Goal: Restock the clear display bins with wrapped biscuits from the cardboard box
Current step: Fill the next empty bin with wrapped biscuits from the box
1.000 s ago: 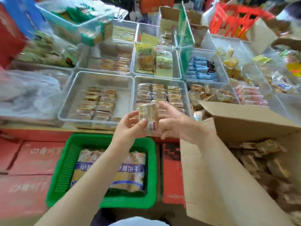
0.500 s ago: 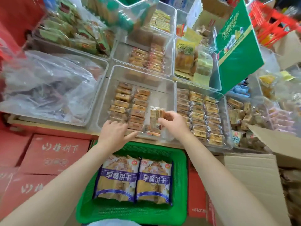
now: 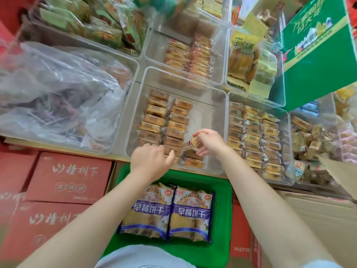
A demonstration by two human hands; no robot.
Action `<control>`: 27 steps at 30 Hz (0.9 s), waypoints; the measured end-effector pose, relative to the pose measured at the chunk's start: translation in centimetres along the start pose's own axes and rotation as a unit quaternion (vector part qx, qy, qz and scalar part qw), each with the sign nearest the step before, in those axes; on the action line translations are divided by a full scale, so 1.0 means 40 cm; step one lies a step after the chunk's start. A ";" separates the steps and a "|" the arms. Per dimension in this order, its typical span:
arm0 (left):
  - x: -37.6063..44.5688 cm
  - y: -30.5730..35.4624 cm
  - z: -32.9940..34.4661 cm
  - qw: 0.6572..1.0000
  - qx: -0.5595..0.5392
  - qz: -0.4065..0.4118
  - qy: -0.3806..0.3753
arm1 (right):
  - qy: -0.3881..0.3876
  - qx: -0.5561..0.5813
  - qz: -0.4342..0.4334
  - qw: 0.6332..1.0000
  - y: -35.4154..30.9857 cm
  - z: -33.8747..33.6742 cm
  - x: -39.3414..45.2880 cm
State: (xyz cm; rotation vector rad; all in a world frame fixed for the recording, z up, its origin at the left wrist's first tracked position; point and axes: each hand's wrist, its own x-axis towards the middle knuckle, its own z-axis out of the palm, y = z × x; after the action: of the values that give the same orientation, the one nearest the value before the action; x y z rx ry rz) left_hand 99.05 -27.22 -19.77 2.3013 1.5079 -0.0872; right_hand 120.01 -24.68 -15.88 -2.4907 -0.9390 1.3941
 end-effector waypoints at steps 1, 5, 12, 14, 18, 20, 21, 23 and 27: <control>0.001 0.000 0.002 1.000 0.000 0.001 0.002 | -0.010 -0.023 -0.008 1.000 -0.001 0.001 0.000; 0.000 0.003 0.001 1.000 0.004 -0.001 0.010 | 0.010 -0.238 -0.108 0.965 0.011 0.000 -0.002; -0.002 0.004 0.002 1.000 -0.006 -0.009 0.022 | 0.113 -0.446 -0.225 0.859 0.016 -0.027 -0.007; -0.002 0.005 0.005 1.000 -0.007 -0.009 0.025 | 0.127 -0.438 -0.222 0.862 0.017 -0.027 -0.013; -0.001 0.006 0.007 1.000 -0.009 -0.014 0.026 | 0.153 -0.470 -0.205 0.845 0.006 -0.025 -0.034; -0.002 0.008 0.003 0.999 -0.006 -0.017 0.027 | 0.144 -0.485 -0.208 0.837 -0.004 -0.005 -0.043; -0.002 0.009 0.001 1.000 -0.005 -0.018 0.025 | 0.128 -0.495 -0.211 0.833 -0.006 0.009 -0.039; 0.000 0.010 0.001 0.999 -0.007 -0.024 0.023 | 0.080 -0.507 -0.208 0.832 0.001 0.037 -0.019; 0.003 0.010 0.003 0.999 -0.017 -0.033 0.023 | -0.018 -0.494 -0.172 0.852 0.025 0.063 0.008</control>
State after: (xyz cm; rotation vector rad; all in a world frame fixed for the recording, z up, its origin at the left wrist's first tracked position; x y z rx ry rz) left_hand 99.48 -27.28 -19.80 2.2429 1.5952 -0.0273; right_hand 118.55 -25.74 -17.94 -2.6060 -2.4547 0.9392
